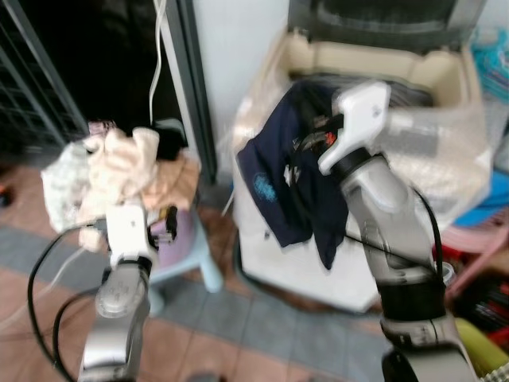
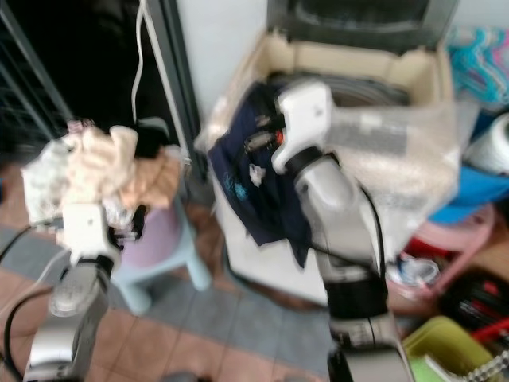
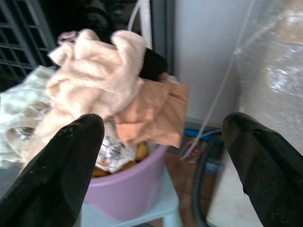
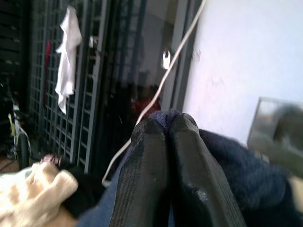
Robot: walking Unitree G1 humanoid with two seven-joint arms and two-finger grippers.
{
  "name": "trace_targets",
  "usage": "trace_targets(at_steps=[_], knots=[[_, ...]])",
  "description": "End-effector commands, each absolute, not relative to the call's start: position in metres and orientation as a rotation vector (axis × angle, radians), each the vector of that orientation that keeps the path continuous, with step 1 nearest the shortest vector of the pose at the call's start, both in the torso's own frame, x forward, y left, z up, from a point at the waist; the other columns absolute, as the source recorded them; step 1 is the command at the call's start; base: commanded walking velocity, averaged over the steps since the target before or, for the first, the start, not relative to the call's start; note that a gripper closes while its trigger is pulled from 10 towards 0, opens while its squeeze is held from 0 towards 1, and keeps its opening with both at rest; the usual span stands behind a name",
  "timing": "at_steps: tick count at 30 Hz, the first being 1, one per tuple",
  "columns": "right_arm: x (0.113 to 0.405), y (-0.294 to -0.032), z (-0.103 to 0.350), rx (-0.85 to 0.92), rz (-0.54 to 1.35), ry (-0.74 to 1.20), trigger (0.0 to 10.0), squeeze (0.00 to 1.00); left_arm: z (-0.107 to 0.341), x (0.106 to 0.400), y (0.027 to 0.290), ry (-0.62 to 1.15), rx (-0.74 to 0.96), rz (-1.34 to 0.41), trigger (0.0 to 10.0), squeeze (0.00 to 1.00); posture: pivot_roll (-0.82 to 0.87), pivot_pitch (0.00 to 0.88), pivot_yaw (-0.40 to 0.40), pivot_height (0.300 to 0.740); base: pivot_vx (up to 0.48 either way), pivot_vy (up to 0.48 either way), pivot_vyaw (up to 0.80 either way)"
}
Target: Clothes washing
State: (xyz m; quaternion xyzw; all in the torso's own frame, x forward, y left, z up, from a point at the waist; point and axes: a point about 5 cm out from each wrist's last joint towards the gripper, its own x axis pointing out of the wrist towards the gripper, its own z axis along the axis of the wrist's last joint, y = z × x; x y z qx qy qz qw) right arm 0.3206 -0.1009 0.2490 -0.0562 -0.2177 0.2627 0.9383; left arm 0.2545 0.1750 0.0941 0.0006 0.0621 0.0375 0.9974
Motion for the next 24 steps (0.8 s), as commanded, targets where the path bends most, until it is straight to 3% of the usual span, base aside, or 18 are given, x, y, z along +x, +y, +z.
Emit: trace_targets(at_steps=[1, 4, 7, 9, 10, 13, 17, 22, 24], knots=[[0.329, -0.112, 0.262, -0.144, 0.508, -0.489, 10.0, 0.0, 0.094, 0.256, 0.172, 0.129, 0.004, 0.071, 10.0, 0.0, -0.05, 0.012, 0.078, 0.74, 0.315, 0.0, 0.69], [0.34, -0.123, 0.278, -0.198, 0.423, -0.531, 10.0, 0.0, 0.094, 0.258, 0.171, 0.134, 0.008, 0.074, 10.0, 0.0, -0.05, 0.013, 0.077, 0.74, 0.089, 0.0, 0.63], [0.368, -0.175, 0.32, -0.166, 0.043, -0.579, 10.0, 0.0, 0.094, 0.259, 0.168, 0.13, 0.007, 0.075, 10.0, 0.0, -0.04, 0.013, 0.073, 0.74, 0.0, 0.0, 0.0], [0.369, -0.187, 0.326, -0.148, -0.036, -0.582, 10.0, 0.0, 0.094, 0.259, 0.168, 0.131, 0.006, 0.076, 10.0, 0.0, -0.04, 0.013, 0.069, 0.74, 0.0, 0.0, 0.0], [0.367, -0.21, 0.337, -0.191, -0.188, -0.628, 10.0, 0.0, 0.094, 0.259, 0.168, 0.132, 0.005, 0.083, 10.0, 0.0, -0.04, 0.013, 0.067, 0.74, 0.0, 0.0, 0.0], [0.363, -0.215, 0.332, -0.257, -0.243, -0.633, 10.0, 0.0, 0.093, 0.259, 0.169, 0.137, 0.006, 0.092, 10.0, 0.0, -0.04, 0.015, 0.065, 0.74, 0.0, 0.0, 0.0], [0.372, -0.202, 0.25, -0.239, -0.188, -0.299, 10.0, 0.0, 0.091, 0.263, 0.165, 0.151, 0.04, 0.088, 10.0, 0.0, -0.05, 0.016, 0.07, 0.74, 0.0, 0.0, 0.0], [0.37, -0.185, 0.201, -0.159, -0.104, -0.085, 10.0, 0.0, 0.092, 0.264, 0.162, 0.146, 0.017, 0.056, 10.0, 0.0, -0.05, 0.019, 0.072, 0.74, 0.0, 0.0, 0.0], [0.365, -0.175, 0.199, -0.162, -0.034, -0.11, 10.0, 0.0, 0.094, 0.263, 0.161, 0.133, -0.001, 0.037, 10.0, 0.0, -0.05, 0.02, 0.072, 0.74, 0.0, 0.0, 0.0]])
